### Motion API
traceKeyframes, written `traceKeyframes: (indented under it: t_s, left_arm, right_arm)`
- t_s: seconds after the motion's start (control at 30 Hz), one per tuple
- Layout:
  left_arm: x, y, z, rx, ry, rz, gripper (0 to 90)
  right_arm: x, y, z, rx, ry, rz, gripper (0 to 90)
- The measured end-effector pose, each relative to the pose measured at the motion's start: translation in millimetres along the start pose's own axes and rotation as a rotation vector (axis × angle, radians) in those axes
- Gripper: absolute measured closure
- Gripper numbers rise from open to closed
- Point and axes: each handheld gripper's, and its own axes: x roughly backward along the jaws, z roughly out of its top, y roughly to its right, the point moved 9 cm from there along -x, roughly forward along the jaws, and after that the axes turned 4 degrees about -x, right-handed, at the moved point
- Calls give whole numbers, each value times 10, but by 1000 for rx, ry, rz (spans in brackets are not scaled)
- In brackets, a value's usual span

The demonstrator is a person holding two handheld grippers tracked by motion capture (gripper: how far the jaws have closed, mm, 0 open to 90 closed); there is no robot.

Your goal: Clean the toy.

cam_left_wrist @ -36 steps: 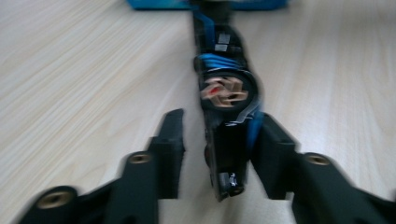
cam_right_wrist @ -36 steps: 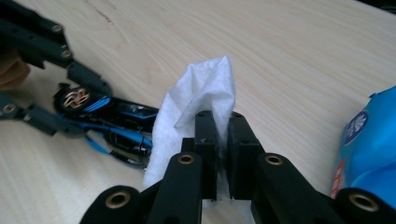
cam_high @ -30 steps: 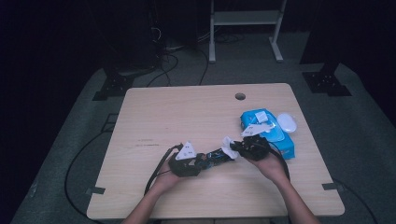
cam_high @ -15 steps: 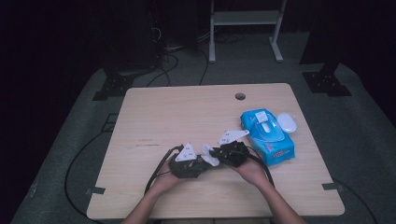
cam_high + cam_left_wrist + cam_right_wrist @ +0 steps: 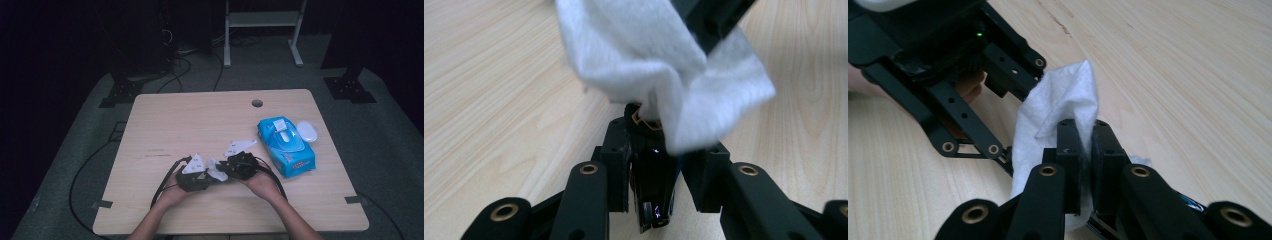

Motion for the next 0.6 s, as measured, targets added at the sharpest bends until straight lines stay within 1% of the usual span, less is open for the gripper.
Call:
traceKeyframes:
  t_s: [0.03, 0.1, 0.13, 0.17, 0.2, 0.23, 0.27, 0.3, 0.33, 0.4, 0.43, 0.47, 0.5, 0.53, 0.57, 0.6]
  left_arm:
    - [7, -3, -5, -4, 1, -1, 659]
    - [15, -2, -12, -10, -2, -2, 658]
    - [17, 2, -14, -7, 0, -7, 657]
    - [16, 4, -12, 1, 2, -13, 648]
    - [17, 2, -12, 9, -4, -16, 639]
    - [14, 2, -7, 5, -5, -14, 636]
    - [12, 4, -2, 0, -2, -13, 638]
    - [6, 7, 3, 1, 2, -14, 648]
    - [-2, 7, 6, 2, 2, -12, 654]
    - [-18, 4, 18, 10, -4, -5, 662]
    - [-24, 6, 24, 14, -7, 1, 662]
    - [-22, 12, 22, 6, -11, 5, 662]
    - [-18, 15, 19, -4, -12, 9, 664]
    - [-10, 18, 14, -19, -14, 12, 666]
    - [-7, 24, 12, -33, -15, 12, 668]
    - [-6, 26, 13, -38, -15, 11, 668]
  right_arm:
    - [-4, -6, 7, 8, -4, 3, 838]
    - [26, 46, -13, 14, -12, -14, 836]
    - [50, 110, -38, 19, -20, -41, 835]
    - [83, 185, -71, 23, -32, -78, 835]
    - [119, 246, -93, 21, -31, -99, 835]
    - [149, 294, -110, 26, -28, -117, 835]
    - [171, 305, -126, 29, -27, -126, 836]
    - [174, 290, -127, 26, -22, -118, 836]
    - [163, 250, -114, 23, -14, -98, 836]
    - [109, 139, -69, 25, -5, -63, 836]
    - [69, 77, -34, 22, 3, -37, 836]
    - [28, 23, -4, 20, 7, -14, 835]
    - [-7, -10, 14, 30, -1, -19, 835]
    - [-15, -13, 15, 38, -5, -27, 835]
    - [-6, 3, 6, 37, -8, -28, 835]
    - [18, 50, -15, 29, -10, -37, 835]
